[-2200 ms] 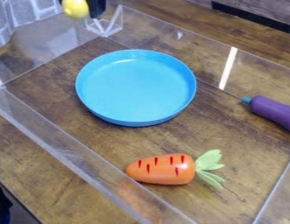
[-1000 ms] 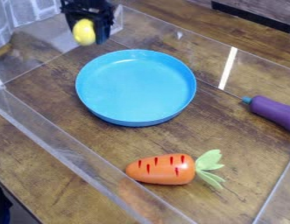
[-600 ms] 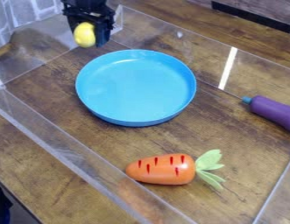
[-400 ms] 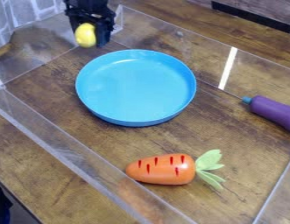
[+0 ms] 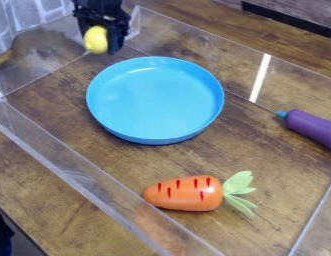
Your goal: Remove the lemon from the blue tray and put it on the table
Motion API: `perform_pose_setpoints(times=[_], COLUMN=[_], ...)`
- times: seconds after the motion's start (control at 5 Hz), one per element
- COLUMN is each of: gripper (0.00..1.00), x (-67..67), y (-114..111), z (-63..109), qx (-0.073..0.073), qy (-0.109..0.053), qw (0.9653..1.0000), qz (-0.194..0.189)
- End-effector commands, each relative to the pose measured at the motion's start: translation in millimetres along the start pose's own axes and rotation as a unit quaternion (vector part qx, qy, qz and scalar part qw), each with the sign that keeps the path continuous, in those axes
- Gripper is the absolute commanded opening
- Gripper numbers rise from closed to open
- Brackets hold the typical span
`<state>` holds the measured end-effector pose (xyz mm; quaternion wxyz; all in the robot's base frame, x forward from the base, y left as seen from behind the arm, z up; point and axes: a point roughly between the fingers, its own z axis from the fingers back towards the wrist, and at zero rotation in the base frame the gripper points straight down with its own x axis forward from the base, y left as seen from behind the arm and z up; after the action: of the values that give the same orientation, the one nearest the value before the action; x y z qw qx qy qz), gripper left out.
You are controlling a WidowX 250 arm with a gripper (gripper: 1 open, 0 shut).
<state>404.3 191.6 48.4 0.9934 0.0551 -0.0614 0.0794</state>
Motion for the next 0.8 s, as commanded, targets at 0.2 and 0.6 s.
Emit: perform_pose_setpoints(times=[0.2, 0.6], gripper=[0.0, 0.0], x=[6.2, 5.3], y=[-7, 2], z=[40.8, 51.0], qx=[0.02, 0.021], qy=[-0.049, -0.055], qw=[0.9985, 0.9973], qz=[-0.011, -0.044])
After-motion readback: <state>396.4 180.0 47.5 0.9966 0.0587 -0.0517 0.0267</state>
